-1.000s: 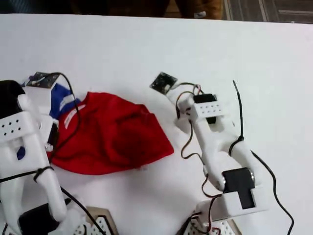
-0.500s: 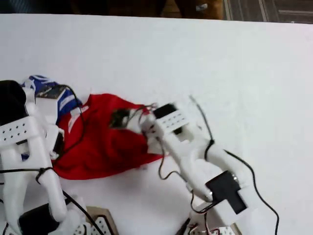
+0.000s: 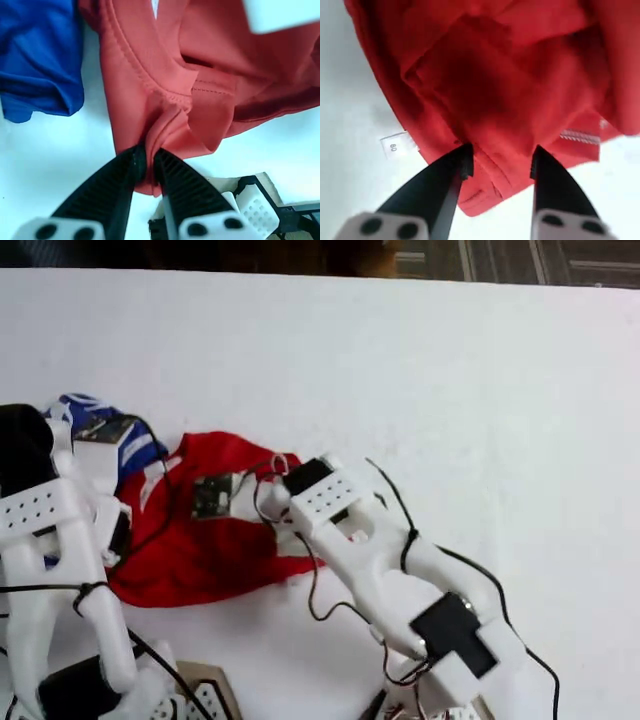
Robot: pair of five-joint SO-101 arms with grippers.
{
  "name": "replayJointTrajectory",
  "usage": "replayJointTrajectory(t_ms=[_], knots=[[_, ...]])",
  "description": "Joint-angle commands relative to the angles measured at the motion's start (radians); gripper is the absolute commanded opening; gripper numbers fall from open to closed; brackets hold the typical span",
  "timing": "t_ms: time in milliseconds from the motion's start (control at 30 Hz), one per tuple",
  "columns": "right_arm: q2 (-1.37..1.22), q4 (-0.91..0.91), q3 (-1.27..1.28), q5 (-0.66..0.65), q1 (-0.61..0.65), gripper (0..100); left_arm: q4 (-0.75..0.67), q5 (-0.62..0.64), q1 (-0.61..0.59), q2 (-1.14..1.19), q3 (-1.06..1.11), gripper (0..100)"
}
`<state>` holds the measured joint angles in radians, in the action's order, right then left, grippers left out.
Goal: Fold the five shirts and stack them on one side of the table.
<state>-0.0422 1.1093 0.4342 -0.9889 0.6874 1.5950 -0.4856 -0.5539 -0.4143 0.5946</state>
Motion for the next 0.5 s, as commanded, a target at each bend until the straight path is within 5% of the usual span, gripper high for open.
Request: replayJointTrajectory(t_ms=[0, 167, 467], knots=[[-0.045, -0.048, -0.038, -0.040, 0.001, 17.7, -0.002, -0.005, -0.002, -0.026, -0.004, 2], [-0.139, -0.076, -0.087, -0.040, -0.001, 0.9, -0.002, -0.002, -0.005, -0.025, -0.002, 2], [-0.094, -0.018, -0.210, -0.037, -0.120, 1.8, 0.005, 0.003, -0.006, -0.028, -0.010, 2]])
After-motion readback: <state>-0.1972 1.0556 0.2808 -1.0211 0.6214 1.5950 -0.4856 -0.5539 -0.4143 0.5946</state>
